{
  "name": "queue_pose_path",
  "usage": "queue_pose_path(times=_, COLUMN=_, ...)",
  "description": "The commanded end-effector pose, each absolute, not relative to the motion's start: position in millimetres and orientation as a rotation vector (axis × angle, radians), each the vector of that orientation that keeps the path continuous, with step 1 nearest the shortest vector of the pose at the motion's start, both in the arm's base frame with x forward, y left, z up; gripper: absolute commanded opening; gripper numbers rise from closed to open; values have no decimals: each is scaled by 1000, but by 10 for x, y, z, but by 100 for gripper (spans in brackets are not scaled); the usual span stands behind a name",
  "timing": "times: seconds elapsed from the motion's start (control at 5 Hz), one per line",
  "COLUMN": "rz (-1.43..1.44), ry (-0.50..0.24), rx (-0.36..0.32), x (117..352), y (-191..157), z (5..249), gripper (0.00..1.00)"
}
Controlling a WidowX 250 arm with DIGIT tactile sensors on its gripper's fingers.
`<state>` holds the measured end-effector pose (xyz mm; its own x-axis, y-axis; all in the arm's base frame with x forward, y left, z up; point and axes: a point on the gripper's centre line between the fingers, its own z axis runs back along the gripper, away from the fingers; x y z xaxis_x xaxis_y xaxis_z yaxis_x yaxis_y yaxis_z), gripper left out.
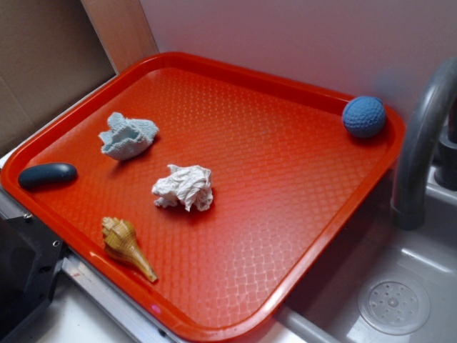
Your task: Grab the plastic pickle.
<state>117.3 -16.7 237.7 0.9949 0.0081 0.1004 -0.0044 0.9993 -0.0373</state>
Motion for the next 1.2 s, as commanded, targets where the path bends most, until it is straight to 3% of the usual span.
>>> queue_pose_path(times=0.0, rz=-246, ry=-111, rx=-63, x=1227, y=735, z=1577, gripper=100)
queue_pose_path(times=0.2, rz=-227, ry=-138, rx=-79, x=1196, y=1050, z=1289, gripper=100)
queue_pose_path(times=0.4, rz=-283, ry=-6, rx=48, x=1273, y=1122, z=834, gripper=100)
queue_pose_path(times=0.6, rz=-301, ry=22, rx=97, x=1313, y=1074, z=577, gripper=100)
queue_pose_path(times=0.8, rz=-300, ry=65, rx=236, x=1326, y=944, z=405, gripper=100)
queue_pose_path(times=1.0, rz=-223, ry=72, rx=186, x=1327, y=994, z=369, gripper=100)
